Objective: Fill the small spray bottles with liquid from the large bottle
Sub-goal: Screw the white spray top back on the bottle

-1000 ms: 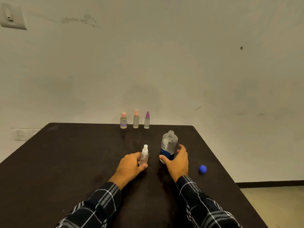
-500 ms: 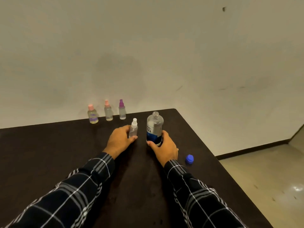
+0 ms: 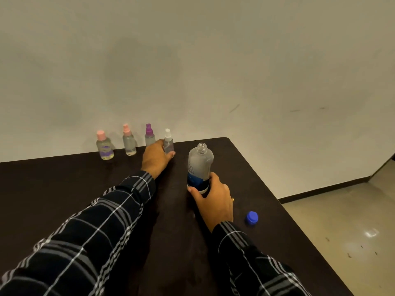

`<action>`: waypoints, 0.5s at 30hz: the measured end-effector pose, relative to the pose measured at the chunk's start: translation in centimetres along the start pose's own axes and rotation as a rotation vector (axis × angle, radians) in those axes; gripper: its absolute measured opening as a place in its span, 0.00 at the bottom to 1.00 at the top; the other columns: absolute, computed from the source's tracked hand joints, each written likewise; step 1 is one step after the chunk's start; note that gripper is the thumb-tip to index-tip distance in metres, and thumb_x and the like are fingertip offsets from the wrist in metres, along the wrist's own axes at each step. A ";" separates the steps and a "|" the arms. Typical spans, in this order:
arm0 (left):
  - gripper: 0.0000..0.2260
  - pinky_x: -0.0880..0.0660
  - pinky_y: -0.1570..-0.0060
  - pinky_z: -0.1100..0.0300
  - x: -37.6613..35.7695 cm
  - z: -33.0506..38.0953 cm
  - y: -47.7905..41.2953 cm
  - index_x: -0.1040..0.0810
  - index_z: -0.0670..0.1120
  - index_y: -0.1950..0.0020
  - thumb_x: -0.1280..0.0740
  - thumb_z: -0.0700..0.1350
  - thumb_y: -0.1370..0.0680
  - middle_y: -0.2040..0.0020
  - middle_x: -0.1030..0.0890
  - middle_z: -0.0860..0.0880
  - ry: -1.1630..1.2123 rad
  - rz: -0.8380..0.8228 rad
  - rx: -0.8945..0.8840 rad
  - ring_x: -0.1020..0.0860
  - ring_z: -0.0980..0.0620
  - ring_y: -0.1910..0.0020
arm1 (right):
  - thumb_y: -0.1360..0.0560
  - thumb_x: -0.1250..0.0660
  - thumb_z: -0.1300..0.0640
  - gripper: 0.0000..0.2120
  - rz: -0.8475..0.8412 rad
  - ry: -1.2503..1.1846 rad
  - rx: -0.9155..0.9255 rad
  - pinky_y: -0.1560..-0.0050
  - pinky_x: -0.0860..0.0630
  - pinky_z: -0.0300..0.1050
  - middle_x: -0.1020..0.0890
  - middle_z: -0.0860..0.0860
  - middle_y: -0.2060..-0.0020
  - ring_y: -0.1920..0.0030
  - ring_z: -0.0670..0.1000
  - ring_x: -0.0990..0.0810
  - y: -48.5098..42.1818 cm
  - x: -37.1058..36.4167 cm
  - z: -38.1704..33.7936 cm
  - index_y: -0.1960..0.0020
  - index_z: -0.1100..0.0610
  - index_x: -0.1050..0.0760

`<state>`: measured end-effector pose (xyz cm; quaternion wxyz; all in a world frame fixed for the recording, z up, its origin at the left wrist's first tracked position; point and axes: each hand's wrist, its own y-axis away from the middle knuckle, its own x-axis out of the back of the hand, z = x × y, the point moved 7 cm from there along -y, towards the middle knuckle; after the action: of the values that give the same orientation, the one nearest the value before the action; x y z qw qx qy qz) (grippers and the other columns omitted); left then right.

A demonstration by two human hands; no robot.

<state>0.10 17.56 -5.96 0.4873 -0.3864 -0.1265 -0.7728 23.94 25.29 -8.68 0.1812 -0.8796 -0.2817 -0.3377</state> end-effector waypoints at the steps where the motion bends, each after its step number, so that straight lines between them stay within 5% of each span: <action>1: 0.19 0.22 0.41 0.47 -0.1 0.0 -0.2 0.22 0.44 0.37 0.25 0.51 0.24 0.43 0.17 0.44 -0.005 0.002 0.009 0.19 0.43 0.43 | 0.29 0.28 0.36 0.32 0.000 0.000 -0.001 0.35 0.24 0.54 0.21 0.43 0.40 0.36 0.48 0.26 0.0 0.0 0.0 0.31 0.45 0.33; 15: 0.18 0.23 0.42 0.45 -0.8 1.2 -1.0 0.26 0.40 0.33 0.29 0.46 0.21 0.41 0.20 0.40 -0.130 0.139 0.064 0.21 0.38 0.41 | 0.29 0.27 0.36 0.33 0.000 -0.019 0.006 0.35 0.25 0.55 0.22 0.44 0.38 0.35 0.48 0.27 -0.1 -0.2 0.1 0.30 0.46 0.34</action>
<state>0.02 19.31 -5.56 0.5425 -0.4276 -0.1554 -0.7062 23.82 25.38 -8.87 0.1811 -0.8823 -0.2842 -0.3287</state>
